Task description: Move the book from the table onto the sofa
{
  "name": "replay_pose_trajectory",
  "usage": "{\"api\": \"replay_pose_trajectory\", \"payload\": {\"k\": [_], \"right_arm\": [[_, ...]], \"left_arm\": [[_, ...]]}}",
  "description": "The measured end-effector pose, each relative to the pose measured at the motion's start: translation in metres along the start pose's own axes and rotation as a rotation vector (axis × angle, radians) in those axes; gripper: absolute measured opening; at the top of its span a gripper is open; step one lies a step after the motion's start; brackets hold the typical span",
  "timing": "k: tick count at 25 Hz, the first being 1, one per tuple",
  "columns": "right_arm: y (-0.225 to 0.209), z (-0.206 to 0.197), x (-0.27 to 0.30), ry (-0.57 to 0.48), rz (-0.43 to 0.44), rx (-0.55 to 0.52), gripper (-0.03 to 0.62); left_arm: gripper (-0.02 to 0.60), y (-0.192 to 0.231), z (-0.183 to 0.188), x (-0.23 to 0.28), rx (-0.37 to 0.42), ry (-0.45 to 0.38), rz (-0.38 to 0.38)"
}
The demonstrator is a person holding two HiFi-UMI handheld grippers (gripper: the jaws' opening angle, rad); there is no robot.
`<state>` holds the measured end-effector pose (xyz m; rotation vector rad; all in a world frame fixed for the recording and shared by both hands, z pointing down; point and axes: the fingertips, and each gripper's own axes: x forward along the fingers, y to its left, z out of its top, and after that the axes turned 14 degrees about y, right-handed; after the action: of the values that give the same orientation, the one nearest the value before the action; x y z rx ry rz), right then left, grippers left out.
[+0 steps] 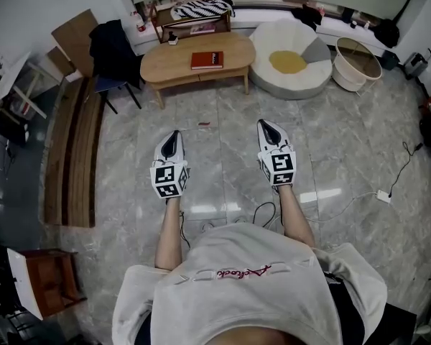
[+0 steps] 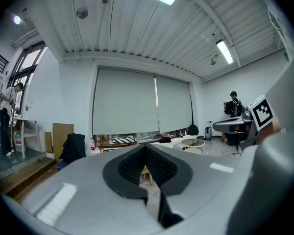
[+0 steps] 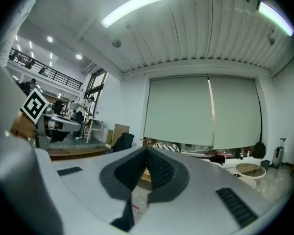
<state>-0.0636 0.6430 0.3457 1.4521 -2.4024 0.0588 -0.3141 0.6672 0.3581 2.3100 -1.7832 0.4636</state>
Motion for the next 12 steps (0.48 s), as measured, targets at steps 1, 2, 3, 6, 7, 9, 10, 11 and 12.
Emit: {"api": "replay_pose_trajectory", "payload": {"k": [1, 2, 3, 6, 7, 9, 10, 11, 12], "right_arm": [[-0.002, 0.000, 0.000, -0.002, 0.005, -0.001, 0.008], [-0.005, -0.001, 0.000, -0.003, 0.010, -0.003, 0.008], [-0.006, -0.002, 0.001, -0.004, 0.014, -0.005, 0.008], [-0.008, -0.006, 0.002, 0.001, 0.033, -0.014, 0.008], [-0.009, -0.008, 0.003, 0.003, 0.039, -0.017, 0.008], [-0.010, -0.009, 0.003, 0.005, 0.046, -0.019, 0.008], [-0.011, -0.009, 0.004, 0.006, 0.049, -0.020, 0.008], [-0.012, -0.009, 0.005, 0.007, 0.052, -0.021, 0.008], [-0.014, -0.009, 0.006, 0.006, 0.054, -0.022, 0.008]], "left_arm": [[0.009, -0.003, 0.001, 0.001, 0.002, 0.001, 0.002], [0.009, -0.006, 0.001, 0.002, 0.004, 0.001, 0.003], [0.009, -0.008, 0.001, 0.003, 0.005, 0.001, 0.005], [0.009, -0.013, -0.003, 0.003, -0.002, 0.004, 0.015], [0.009, -0.015, -0.005, 0.003, -0.004, 0.005, 0.018], [0.009, -0.018, -0.007, 0.004, -0.006, 0.009, 0.021], [0.009, -0.020, -0.008, 0.004, -0.007, 0.011, 0.021], [0.009, -0.021, -0.008, 0.006, -0.008, 0.013, 0.021], [0.009, -0.021, -0.008, 0.008, -0.010, 0.015, 0.022]]}}
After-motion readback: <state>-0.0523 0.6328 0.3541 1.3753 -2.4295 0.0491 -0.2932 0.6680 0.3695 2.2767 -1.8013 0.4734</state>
